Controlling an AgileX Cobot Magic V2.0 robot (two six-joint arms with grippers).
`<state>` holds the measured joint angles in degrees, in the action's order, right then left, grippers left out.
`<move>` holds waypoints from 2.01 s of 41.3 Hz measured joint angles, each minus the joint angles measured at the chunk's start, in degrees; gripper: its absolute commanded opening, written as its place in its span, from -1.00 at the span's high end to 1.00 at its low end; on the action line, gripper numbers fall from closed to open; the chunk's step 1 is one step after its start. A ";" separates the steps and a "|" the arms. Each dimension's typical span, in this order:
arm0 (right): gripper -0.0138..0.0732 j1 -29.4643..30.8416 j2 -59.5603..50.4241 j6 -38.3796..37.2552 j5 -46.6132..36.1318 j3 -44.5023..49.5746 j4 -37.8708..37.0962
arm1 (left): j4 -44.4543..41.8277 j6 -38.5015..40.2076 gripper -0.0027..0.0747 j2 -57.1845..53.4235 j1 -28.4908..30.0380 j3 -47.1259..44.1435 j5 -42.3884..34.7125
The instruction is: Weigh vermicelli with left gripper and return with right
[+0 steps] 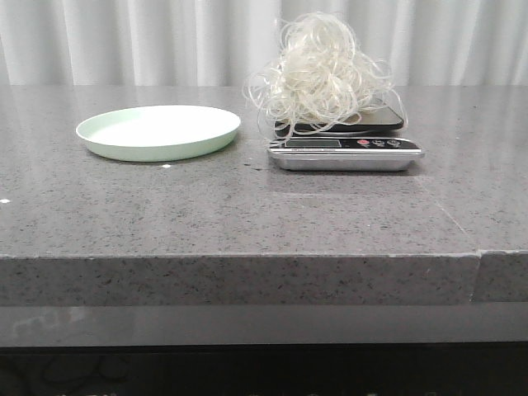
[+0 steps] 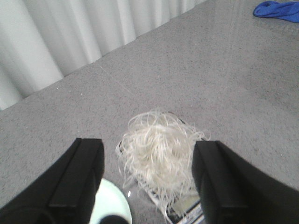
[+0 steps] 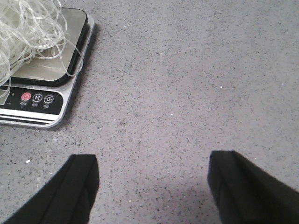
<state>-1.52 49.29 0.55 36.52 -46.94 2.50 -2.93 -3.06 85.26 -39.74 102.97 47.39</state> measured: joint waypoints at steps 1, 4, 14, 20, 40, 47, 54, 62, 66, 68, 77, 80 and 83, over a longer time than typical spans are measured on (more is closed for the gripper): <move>-0.67 -0.34 0.00 0.00 0.00 0.00 0.00 | 0.00 0.00 -0.29 -0.95 0.00 -1.30 0.12; -0.67 -1.29 0.00 0.11 0.04 0.00 0.00 | 0.00 0.00 -0.29 -4.25 0.00 -5.11 0.12; -0.67 -5.42 0.00 0.83 0.13 0.00 0.00 | -0.04 0.87 -0.29 -17.80 0.00 -22.01 -4.30; -0.67 -6.83 0.00 0.92 0.27 0.00 0.09 | -0.04 1.38 -0.29 -26.63 0.00 -32.27 -8.28; -0.67 -6.83 0.00 1.94 0.50 0.00 0.09 | -0.04 2.33 -0.29 -53.07 0.00 -59.09 -15.42; -0.67 -6.83 0.16 2.05 -0.25 -0.14 1.45 | -0.04 2.33 -0.29 -55.25 0.00 -61.79 -15.42; -0.67 -6.91 2.61 3.76 -0.33 -3.30 3.99 | -0.04 2.33 -0.29 -55.27 0.00 -62.13 -15.46; -0.67 -7.30 9.06 8.04 0.48 -9.49 8.57 | -0.04 2.33 -0.29 -55.27 0.00 -62.13 -15.46; -0.67 -9.40 12.51 9.56 0.61 -12.36 9.21 | -0.04 2.42 -0.29 -55.27 0.00 -62.13 -15.56; -0.67 -10.68 14.06 9.70 0.61 -13.58 9.34 | -0.04 2.42 -0.29 -55.27 0.00 -62.13 -15.56; -0.67 -19.51 23.56 10.20 0.18 -20.30 9.93 | -0.04 2.42 -0.29 -55.27 0.00 -62.13 -15.56; -0.67 -21.37 26.60 10.29 -0.31 -22.19 10.03 | -0.04 2.42 -0.29 -55.27 0.00 -62.13 -15.56; -0.66 -22.12 29.65 10.33 -0.91 -24.19 10.03 | -0.04 2.42 -0.29 -55.27 0.00 -62.13 -15.56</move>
<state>-23.64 78.93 10.88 35.62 -71.13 12.53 -2.97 -0.64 29.99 -39.74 40.84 31.83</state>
